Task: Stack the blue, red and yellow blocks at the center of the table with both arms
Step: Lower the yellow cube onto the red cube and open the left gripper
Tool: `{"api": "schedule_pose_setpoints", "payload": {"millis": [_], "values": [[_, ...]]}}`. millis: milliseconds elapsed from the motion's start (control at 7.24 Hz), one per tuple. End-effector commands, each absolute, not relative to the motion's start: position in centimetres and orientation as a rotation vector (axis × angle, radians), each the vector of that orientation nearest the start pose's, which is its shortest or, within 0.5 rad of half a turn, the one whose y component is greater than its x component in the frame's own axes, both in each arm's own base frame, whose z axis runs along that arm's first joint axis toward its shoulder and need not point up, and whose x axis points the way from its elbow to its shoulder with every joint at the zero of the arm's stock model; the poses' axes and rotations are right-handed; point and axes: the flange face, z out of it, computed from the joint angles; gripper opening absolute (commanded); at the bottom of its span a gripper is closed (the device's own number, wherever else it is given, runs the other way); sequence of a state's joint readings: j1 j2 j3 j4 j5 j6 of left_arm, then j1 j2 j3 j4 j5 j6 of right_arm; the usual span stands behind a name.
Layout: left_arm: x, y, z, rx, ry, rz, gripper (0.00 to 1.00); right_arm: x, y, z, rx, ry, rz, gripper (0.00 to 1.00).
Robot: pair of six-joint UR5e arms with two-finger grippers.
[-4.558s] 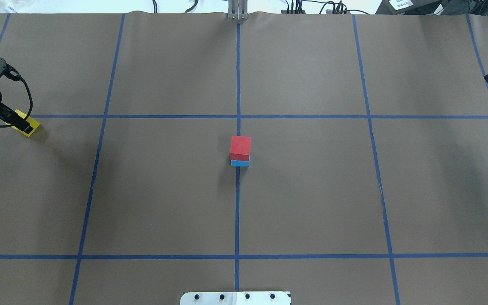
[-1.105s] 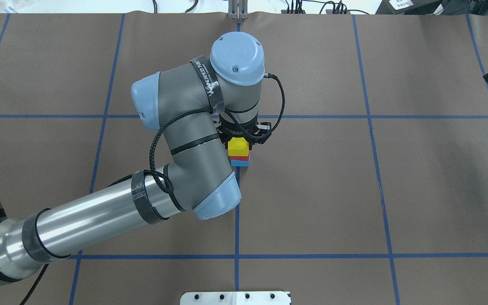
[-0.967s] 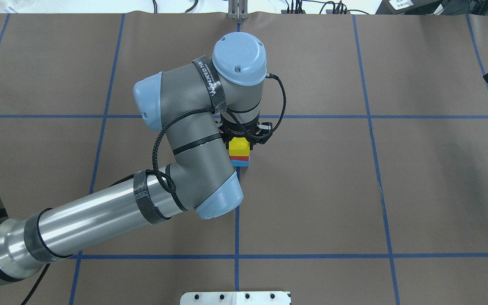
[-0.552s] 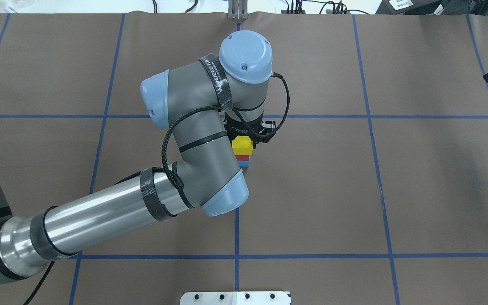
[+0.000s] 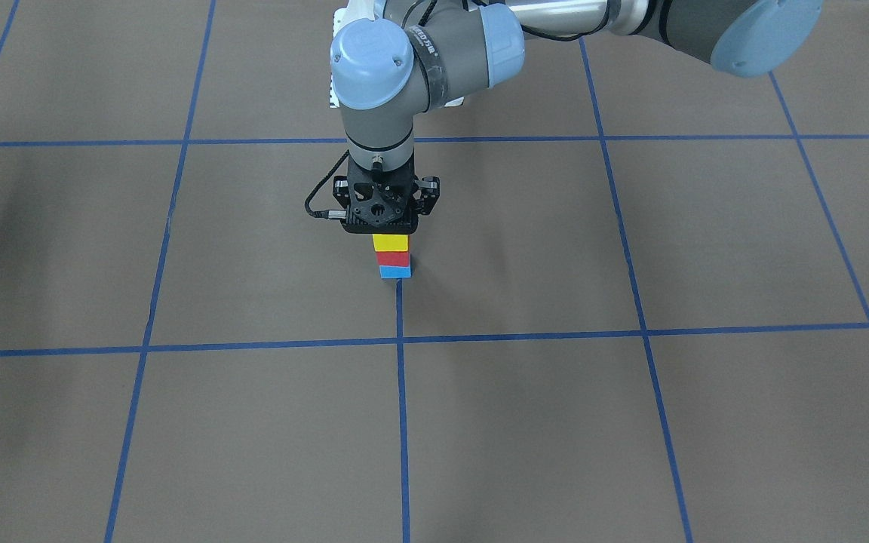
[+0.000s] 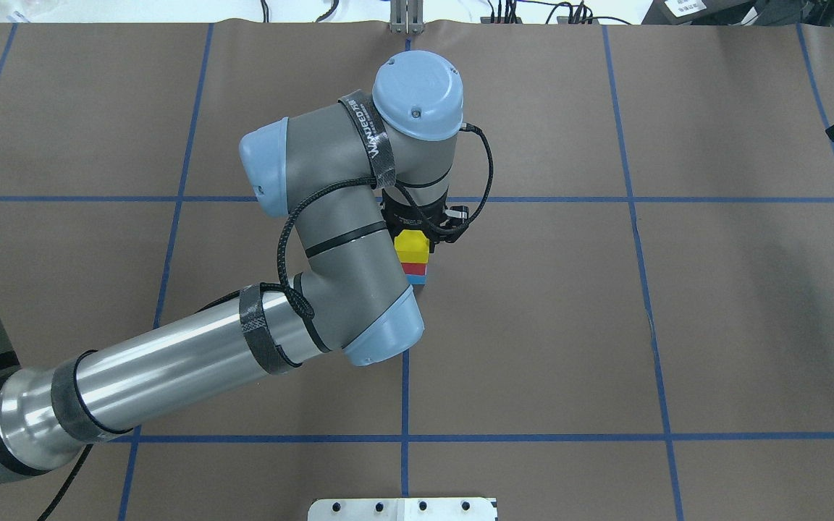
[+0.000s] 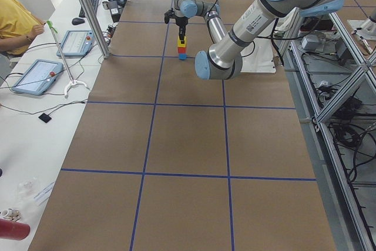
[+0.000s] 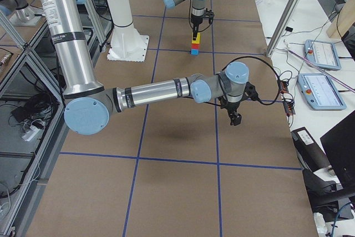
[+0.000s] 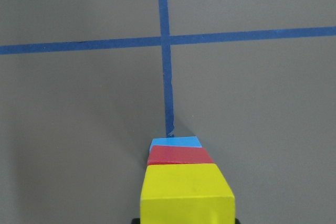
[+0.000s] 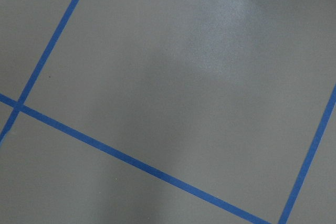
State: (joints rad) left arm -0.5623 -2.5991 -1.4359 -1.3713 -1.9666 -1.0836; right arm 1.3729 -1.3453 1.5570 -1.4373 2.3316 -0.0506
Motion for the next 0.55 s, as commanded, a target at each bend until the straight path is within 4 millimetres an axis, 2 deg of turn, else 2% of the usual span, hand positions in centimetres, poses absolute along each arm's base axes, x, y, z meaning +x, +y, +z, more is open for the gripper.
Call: {"api": "schedule_pose_setpoints", "payload": {"millis": [0, 414], "values": [[58.04, -47.71, 8.34, 0.017, 0.783, 0.072, 0.45, -5.38, -59.72, 52.94, 0.273, -0.779, -0.366, 1.0], [58.01, -47.71, 8.74, 0.025, 0.782, 0.088, 0.99, -5.39, -59.78, 52.85, 0.273, -0.779, -0.366, 1.0]]}}
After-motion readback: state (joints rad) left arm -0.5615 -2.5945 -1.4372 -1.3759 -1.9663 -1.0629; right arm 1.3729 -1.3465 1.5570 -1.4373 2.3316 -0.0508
